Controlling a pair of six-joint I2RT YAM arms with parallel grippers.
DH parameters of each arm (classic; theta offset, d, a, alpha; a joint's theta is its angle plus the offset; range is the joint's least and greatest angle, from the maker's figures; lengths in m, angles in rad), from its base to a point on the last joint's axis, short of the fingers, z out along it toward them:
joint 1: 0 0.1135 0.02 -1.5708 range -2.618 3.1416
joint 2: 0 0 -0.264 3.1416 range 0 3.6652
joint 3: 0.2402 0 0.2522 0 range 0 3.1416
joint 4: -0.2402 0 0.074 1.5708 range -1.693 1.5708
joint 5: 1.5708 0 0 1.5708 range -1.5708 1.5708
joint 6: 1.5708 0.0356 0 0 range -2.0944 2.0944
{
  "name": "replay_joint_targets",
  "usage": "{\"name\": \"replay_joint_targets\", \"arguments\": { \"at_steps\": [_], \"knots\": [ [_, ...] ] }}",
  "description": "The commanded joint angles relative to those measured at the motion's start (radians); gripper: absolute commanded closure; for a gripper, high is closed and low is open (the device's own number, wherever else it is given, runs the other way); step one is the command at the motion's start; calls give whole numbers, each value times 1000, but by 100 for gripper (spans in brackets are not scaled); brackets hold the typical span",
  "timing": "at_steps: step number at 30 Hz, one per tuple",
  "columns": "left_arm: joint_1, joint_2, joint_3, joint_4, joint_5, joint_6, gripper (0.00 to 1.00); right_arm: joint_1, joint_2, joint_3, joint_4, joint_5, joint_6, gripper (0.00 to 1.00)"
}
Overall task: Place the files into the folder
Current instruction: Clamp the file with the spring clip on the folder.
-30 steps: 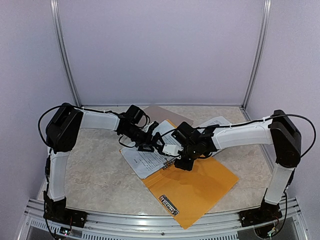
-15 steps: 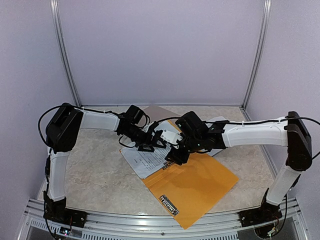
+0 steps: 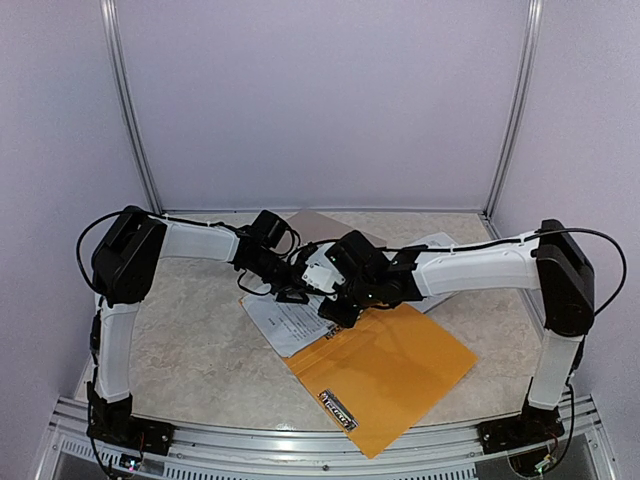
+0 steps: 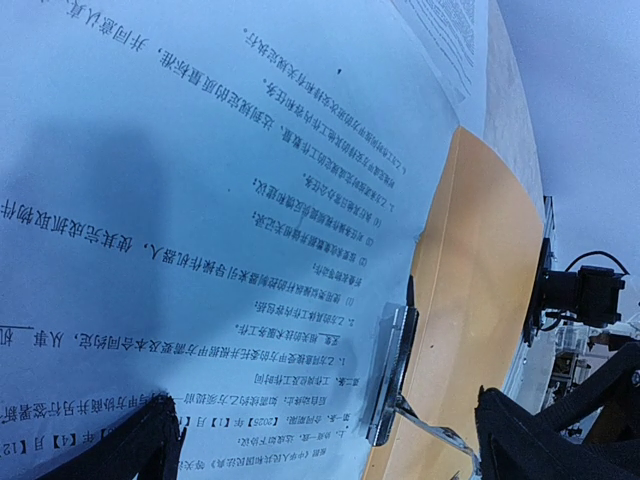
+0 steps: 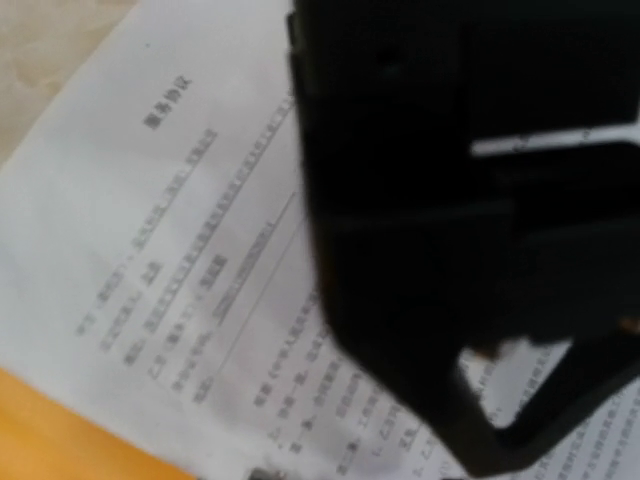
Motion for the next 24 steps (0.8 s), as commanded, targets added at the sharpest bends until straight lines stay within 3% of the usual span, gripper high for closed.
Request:
{"name": "replay_joint_targets", "arguments": {
  "at_steps": [1,6,11,24],
  "knots": [
    [-20,64,-34,-69,-16,-9,1,10,38,40,-50,38,7,56],
    [-20,62,-32,-72,-15,-6,1,10,39,42,-75,41,10,60],
    [-20,65,-30,-72,-14,-8,1,10,17,36,-59,-9,24,51],
    [-20,70,-26,-72,-11,-6,1,40,36,67,-57,1,39,48]
  ]
}}
